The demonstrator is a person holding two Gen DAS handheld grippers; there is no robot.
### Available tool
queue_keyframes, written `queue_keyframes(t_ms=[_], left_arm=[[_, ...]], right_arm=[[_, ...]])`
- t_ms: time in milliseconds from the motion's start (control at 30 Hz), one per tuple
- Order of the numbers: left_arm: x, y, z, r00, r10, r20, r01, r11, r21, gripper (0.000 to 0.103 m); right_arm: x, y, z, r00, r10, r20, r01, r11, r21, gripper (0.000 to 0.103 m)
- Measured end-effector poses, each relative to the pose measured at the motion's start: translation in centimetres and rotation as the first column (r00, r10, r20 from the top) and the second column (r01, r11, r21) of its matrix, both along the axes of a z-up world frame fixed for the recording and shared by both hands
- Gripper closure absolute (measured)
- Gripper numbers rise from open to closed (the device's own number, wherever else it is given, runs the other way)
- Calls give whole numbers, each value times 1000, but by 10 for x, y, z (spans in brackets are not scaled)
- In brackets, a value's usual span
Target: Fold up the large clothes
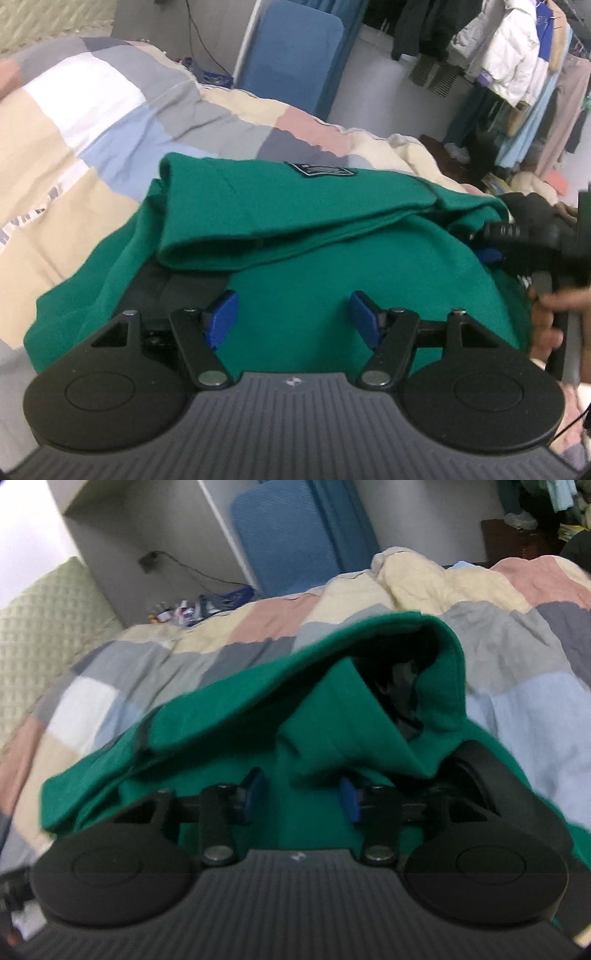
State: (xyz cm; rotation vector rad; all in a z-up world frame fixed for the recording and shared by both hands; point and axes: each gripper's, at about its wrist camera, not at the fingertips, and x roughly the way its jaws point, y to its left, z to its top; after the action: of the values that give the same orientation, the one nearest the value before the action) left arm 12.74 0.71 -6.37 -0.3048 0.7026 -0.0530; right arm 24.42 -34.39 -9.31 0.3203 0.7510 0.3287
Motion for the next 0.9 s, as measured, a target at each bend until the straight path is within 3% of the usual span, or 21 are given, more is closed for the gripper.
queue_keyframes(t_ms=[233,333,433,500,767,800,900], left_arm=[[34,22,-5,995,89,35,-88,996,-17,31],[54,31,-10,993,109,42,-107,994,-28,31],[70,38,-19,990,138,32,-137,990,-45,31],[75,42,-23,989,147,37,-144,988,-64,31],[78,39,-22,988,148,49,-146,989,-36,31],[77,39,-21,988,147,46,-145,989,-37,31],[70,37,-18,988,148,45,-147,989,-31,31]], right_arm=[[67,7,-5,998,-52,-39,52,999,-6,56],[89,9,-11,995,-80,-55,78,997,-29,56],[104,10,-19,995,-100,-13,99,992,-77,59],[113,6,-31,994,-103,-49,100,993,-59,59],[97,-4,-28,997,-63,-36,63,998,8,58],[93,-5,-25,998,-51,-32,51,999,11,56],[78,-6,-16,1000,-13,-18,13,1000,21,36]])
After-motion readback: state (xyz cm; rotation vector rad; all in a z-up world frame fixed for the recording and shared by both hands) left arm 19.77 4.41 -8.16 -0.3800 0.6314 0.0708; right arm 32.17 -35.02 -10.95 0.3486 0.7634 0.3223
